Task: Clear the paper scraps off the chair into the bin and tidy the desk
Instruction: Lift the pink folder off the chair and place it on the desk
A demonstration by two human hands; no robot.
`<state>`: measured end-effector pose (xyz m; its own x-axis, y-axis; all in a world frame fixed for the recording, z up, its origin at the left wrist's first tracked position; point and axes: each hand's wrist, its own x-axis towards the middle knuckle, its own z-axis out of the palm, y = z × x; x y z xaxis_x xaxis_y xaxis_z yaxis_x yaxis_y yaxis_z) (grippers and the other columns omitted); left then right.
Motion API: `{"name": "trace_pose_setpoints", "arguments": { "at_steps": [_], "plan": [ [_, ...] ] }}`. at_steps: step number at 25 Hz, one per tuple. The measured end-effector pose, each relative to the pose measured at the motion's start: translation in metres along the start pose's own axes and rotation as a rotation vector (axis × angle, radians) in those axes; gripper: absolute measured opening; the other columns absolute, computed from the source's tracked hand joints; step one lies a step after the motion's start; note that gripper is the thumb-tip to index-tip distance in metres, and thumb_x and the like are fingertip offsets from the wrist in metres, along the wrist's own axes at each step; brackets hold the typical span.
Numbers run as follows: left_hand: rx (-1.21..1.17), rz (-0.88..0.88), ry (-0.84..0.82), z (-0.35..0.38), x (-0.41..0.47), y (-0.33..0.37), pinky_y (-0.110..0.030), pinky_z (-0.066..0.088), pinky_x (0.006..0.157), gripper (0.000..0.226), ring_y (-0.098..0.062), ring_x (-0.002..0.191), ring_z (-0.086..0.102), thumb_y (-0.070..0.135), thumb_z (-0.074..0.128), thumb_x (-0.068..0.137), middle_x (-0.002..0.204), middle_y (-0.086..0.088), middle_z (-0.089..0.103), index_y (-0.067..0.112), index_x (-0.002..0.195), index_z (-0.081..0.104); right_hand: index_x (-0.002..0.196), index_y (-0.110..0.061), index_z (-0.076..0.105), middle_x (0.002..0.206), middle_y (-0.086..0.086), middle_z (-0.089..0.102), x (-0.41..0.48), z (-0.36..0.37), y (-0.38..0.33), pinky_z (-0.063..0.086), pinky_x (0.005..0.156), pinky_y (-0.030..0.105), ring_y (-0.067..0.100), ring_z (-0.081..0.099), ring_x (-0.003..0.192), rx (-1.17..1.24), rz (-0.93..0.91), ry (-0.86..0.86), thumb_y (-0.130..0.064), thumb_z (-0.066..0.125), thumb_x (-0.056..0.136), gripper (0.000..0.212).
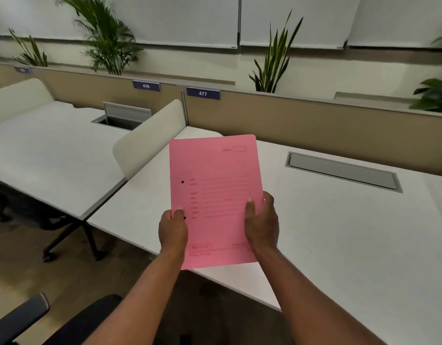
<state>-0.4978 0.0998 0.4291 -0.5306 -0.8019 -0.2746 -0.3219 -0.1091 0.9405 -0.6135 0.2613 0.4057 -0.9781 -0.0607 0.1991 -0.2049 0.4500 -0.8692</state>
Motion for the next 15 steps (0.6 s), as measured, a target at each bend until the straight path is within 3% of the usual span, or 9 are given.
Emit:
{"name": "trace_pose_setpoints", "arguments": {
  "at_steps": [6, 9, 15],
  "plan": [
    [0.039, 0.040, -0.063, 0.070, 0.077, 0.025, -0.048, 0.061, 0.077, 0.022, -0.029, 0.085, 0.071, 0.033, 0.041, 0.098, 0.098, -0.008, 0.071, 0.020, 0.101, 0.059, 0.133, -0.026, 0.043, 0.127, 0.001, 0.063, 0.079, 0.024, 0.027, 0.046, 0.086, 0.034, 0.025, 0.061, 0.107, 0.004, 0.037, 0.099, -0.042, 0.048, 0.100, 0.037],
    [0.078, 0.058, -0.115, 0.114, 0.129, 0.039, -0.052, 0.059, 0.084, 0.017, -0.029, 0.090, 0.069, 0.027, 0.044, 0.098, 0.102, -0.005, 0.069, 0.021, 0.110, 0.054, 0.138, -0.021, 0.044, 0.132, 0.004, 0.059, 0.129, 0.040, 0.045, 0.048, 0.091, 0.038, 0.028, 0.059, 0.112, -0.015, 0.080, 0.149, -0.036, 0.050, 0.100, 0.041],
    [0.171, 0.124, -0.181, 0.190, 0.221, 0.051, -0.038, 0.046, 0.078, 0.029, -0.028, 0.093, 0.063, 0.006, 0.048, 0.093, 0.104, -0.004, 0.062, 0.021, 0.117, 0.046, 0.152, -0.012, 0.034, 0.139, 0.014, 0.048, 0.208, 0.076, 0.083, 0.047, 0.093, 0.044, 0.037, 0.056, 0.117, -0.127, 0.200, 0.204, -0.024, 0.053, 0.099, 0.057]
  ]
}}
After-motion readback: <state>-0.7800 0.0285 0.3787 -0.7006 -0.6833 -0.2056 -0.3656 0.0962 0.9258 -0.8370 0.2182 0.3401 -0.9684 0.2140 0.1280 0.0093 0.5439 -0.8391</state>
